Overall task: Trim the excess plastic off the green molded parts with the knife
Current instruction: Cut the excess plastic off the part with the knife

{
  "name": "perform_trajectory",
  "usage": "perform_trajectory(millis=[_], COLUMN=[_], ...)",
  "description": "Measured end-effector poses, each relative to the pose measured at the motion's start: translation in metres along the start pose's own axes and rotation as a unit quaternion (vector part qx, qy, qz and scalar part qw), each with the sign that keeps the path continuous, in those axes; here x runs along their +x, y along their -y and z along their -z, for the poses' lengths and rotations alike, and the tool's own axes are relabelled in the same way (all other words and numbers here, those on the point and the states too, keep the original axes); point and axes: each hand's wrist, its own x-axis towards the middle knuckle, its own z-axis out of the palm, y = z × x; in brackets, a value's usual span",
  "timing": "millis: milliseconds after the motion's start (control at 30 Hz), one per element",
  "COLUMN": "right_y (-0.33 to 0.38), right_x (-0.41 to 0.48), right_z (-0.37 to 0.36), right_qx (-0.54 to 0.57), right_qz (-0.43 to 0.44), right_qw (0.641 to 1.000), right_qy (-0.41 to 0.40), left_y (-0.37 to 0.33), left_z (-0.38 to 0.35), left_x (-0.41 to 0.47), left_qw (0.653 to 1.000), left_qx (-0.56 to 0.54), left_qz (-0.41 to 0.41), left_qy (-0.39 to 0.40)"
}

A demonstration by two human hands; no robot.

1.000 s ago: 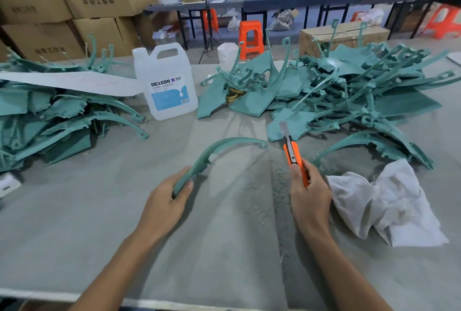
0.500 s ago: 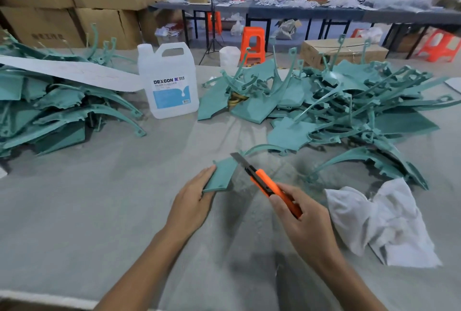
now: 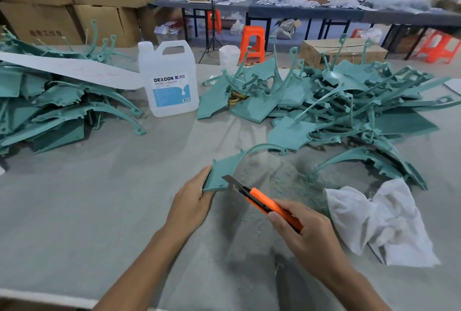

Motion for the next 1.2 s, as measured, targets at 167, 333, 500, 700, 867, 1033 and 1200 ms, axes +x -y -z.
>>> perform_trajectory(millis=[167, 333, 500, 700, 867, 1033, 1200], right_y=[0.000, -0.005, -0.007, -0.007, -0.006, -0.009, -0.038], right_x=[0.003, 0.013, 0.035, 0.062, 0.074, 0.069, 0.072], right_z=[0.001, 0.006, 0.006, 0.002, 0.002, -0.001, 0.008], right_qx=[-0.022, -0.073, -0.080, -0.112, -0.124, -0.111, -0.146], right_qz=[0.012, 0.019, 0.011, -0.008, -0.024, -0.028, -0.119], right_qw=[1.000, 0.997, 0.997, 0.993, 0.992, 0.993, 0.981], right_qy=[0.007, 0.024, 0.012, -0.017, -0.007, -0.010, -0.035], left_y=[0.004, 0.000, 0.000, -0.003, -0.007, -0.010, -0.002], left_z=[-0.002, -0.001, -0.002, -0.003, -0.004, -0.003, 0.008], left_x=[0.001, 0.001, 0.001, 0.001, 0.002, -0.006, -0.025], left_qw=[1.000, 0.999, 0.998, 0.999, 0.998, 0.999, 0.999], left_qx=[0.014, 0.025, 0.041, 0.033, 0.040, 0.040, 0.023], left_qz=[0.023, 0.022, 0.028, 0.029, 0.040, 0.027, 0.010], left_qy=[0.013, 0.021, 0.028, 0.025, 0.000, -0.011, -0.022])
